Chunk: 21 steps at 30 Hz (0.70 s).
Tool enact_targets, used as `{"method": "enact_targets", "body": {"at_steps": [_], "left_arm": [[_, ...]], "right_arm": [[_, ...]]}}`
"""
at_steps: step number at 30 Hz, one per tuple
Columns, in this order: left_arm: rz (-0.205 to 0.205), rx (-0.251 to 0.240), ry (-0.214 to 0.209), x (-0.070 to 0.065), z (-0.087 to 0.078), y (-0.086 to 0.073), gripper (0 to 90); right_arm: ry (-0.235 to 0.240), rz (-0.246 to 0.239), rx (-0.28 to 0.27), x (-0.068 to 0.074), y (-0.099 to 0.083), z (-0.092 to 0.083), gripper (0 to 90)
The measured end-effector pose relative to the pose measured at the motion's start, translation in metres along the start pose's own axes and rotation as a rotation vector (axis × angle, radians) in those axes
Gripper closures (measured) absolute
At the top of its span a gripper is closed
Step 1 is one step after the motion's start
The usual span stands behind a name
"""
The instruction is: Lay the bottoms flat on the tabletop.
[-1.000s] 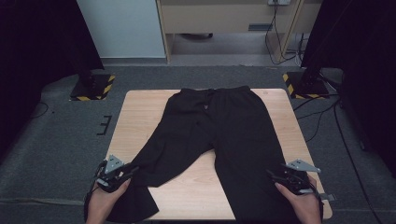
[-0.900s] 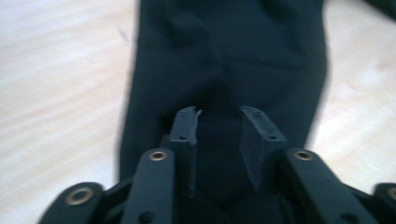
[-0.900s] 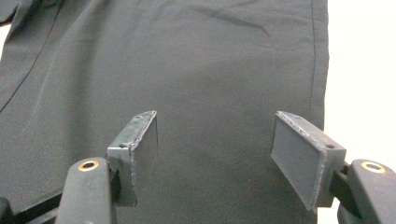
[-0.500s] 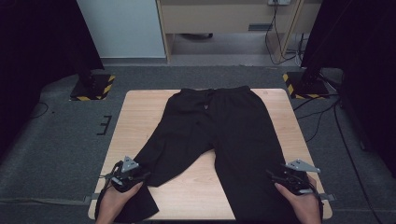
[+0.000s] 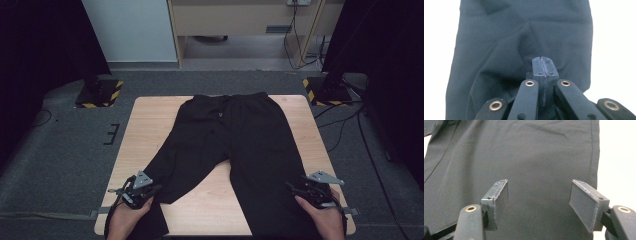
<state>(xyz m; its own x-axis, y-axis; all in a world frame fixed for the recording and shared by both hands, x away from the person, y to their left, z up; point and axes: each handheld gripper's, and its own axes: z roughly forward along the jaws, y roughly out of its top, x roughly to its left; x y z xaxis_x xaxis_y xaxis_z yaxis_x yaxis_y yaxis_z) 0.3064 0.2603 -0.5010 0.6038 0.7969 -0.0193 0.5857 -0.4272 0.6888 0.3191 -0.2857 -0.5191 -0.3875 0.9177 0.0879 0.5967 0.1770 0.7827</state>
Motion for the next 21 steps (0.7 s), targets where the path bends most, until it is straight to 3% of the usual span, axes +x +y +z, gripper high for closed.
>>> {"method": "enact_targets", "body": {"at_steps": [4, 9, 12, 14, 21], "left_arm": [[-0.008, -0.013, -0.060, -0.009, -0.002, 0.011, 90.0], [0.026, 0.033, -0.150, -0.033, 0.004, 0.016, 90.0], [0.047, -0.007, -0.153, -0.035, 0.008, 0.022, 90.0], [0.051, -0.016, -0.127, -0.029, 0.013, 0.029, 90.0], [0.017, -0.042, -0.090, -0.012, 0.024, 0.056, 90.0]], "right_arm": [[0.003, 0.001, 0.002, -0.001, 0.000, 0.000, 31.5], [0.002, 0.005, 0.002, -0.002, 0.000, -0.001, 31.5], [0.002, 0.002, 0.002, -0.002, -0.001, -0.001, 31.5], [0.004, 0.003, 0.003, -0.002, -0.001, 0.000, 31.5], [0.005, -0.002, 0.001, -0.002, 0.000, -0.001, 31.5]]}}
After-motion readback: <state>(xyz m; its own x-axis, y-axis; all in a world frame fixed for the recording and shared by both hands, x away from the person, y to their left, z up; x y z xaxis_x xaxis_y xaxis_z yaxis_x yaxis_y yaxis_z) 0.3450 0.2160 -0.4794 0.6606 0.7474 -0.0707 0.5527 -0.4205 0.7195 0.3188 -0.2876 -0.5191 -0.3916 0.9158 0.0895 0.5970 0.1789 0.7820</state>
